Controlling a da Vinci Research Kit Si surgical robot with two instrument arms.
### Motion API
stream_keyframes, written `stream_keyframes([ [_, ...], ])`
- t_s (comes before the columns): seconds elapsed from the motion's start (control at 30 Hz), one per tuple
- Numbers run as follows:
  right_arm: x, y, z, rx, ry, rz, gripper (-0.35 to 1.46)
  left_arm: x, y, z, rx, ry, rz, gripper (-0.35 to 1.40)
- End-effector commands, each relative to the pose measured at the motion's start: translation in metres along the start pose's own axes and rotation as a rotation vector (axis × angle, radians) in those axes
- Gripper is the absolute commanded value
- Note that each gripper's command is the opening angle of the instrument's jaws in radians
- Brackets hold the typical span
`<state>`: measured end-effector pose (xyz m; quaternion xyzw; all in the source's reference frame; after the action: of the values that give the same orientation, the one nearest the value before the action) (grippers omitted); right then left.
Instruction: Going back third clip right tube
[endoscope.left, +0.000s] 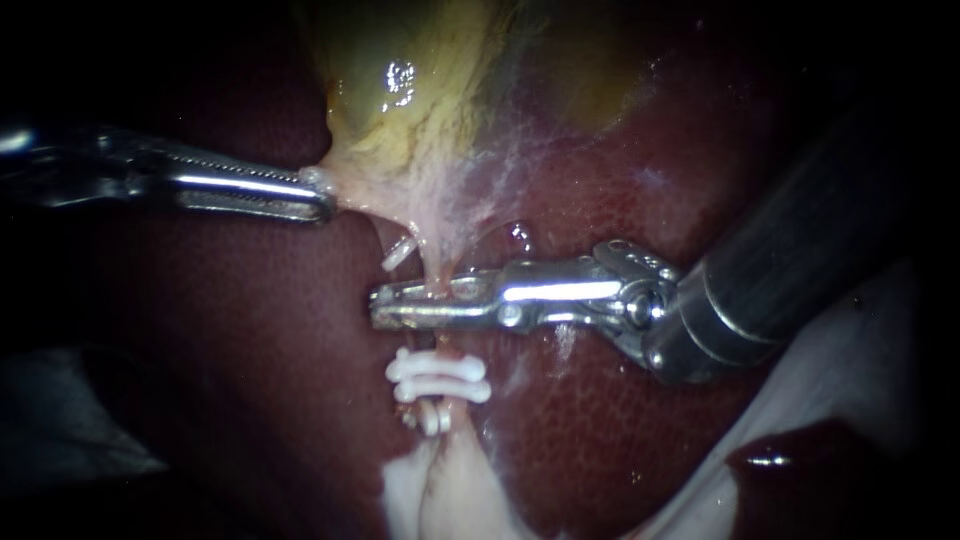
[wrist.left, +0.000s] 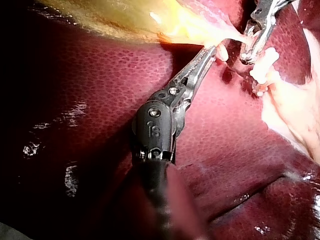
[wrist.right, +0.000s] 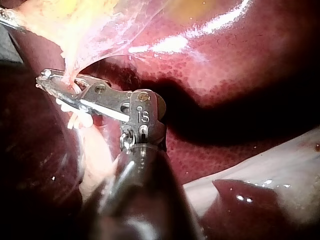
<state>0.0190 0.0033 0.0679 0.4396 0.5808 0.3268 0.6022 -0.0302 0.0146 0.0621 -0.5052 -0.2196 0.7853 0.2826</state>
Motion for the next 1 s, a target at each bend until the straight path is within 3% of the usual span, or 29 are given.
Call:
stream_keyframes([
  [0.03,-0.0002,0.0002,0.0001,-0.004,-0.002,-0.04,-0.15,0.0,0.0,0.0,0.0,0.0,0.0,-0.35],
  [0.13,-0.0003,0.0004,0.0007,-0.016,-0.02,-0.058,0.29,0.0,0.0,-0.0001,-0.001,0.0,0.0,-0.35],
  [0.2,-0.0004,0.0007,0.001,-0.028,-0.025,-0.064,0.4,0.0,0.0,-0.0001,-0.001,0.0,0.0,-0.35],
  [0.33,-0.0004,0.0012,0.0008,-0.065,-0.014,-0.065,0.45,0.0,0.0,-0.0001,-0.001,0.0,0.0,-0.35],
  [0.5,-0.0002,0.0026,-0.0007,-0.153,-0.034,-0.083,0.47,-0.0001,0.0,-0.0001,-0.001,0.0,0.0,-0.35],
  [0.67,-0.0002,0.0037,-0.0027,-0.19,-0.035,-0.079,0.48,-0.0001,0.0,-0.0002,-0.001,0.0,0.0,-0.35],
  [0.83,-0.0001,0.0031,-0.0039,-0.19,-0.04,-0.099,0.49,-0.0001,0.0,-0.0003,-0.002,0.0,0.001,-0.35],
  [1.0,0.0008,0.0005,-0.0052,-0.19,-0.103,-0.247,0.5,-0.0002,0.0,-0.0005,0.0,0.0,0.001,-0.35],
])
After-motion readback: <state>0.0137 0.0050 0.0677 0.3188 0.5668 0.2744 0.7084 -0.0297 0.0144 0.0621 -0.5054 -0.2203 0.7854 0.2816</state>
